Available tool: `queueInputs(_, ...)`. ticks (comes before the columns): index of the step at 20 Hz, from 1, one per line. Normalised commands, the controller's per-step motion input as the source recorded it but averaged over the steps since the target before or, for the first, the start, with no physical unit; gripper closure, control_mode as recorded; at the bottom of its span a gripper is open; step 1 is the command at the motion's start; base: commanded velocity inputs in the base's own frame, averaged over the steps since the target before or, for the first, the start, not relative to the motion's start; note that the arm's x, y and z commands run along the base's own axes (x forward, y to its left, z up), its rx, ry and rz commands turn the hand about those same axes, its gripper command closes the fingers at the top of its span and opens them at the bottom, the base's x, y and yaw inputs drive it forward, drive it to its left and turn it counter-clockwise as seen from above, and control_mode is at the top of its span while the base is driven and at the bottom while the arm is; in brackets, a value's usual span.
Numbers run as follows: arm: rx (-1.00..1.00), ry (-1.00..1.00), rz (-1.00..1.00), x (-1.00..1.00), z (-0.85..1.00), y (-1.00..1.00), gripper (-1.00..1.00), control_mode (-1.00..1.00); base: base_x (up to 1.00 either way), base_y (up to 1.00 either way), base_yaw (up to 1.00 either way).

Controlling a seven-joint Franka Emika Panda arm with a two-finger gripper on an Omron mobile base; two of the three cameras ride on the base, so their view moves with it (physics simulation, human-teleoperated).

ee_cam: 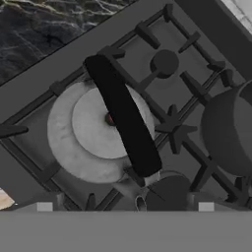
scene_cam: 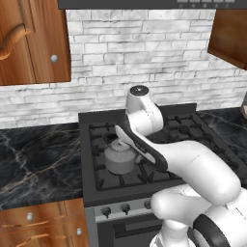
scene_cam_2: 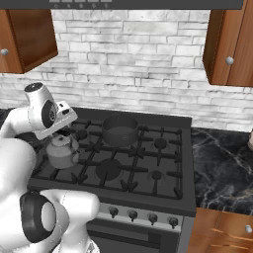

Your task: Pick the kettle from the counter and place it on a stove burner. Then turn the burner on.

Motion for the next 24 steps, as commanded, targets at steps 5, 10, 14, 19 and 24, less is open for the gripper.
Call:
queueInputs(5,0.00,-0.22,0.00,-1.00,0.02,0.00,-1.00,-1.00,0.00,0.00,0.00)
queueInputs(10,0.00,-0.26,0.00,-1.00,-0.08,0.00,-1.00,-1.00,0.00,0.00,0.00)
queueInputs(14,0.00,-0.27,0.00,-1.00,-0.17,0.00,-1.00,-1.00,0.00,0.00,0.00)
queueInputs(19,0.09,-0.28,0.00,-1.00,-0.25,0.02,-1.00,-1.00,0.00,0.00,0.00)
queueInputs(24,0.21,-0.18,0.00,-1.00,-0.42,0.06,-1.00,-1.00,0.00,0.00,0.00)
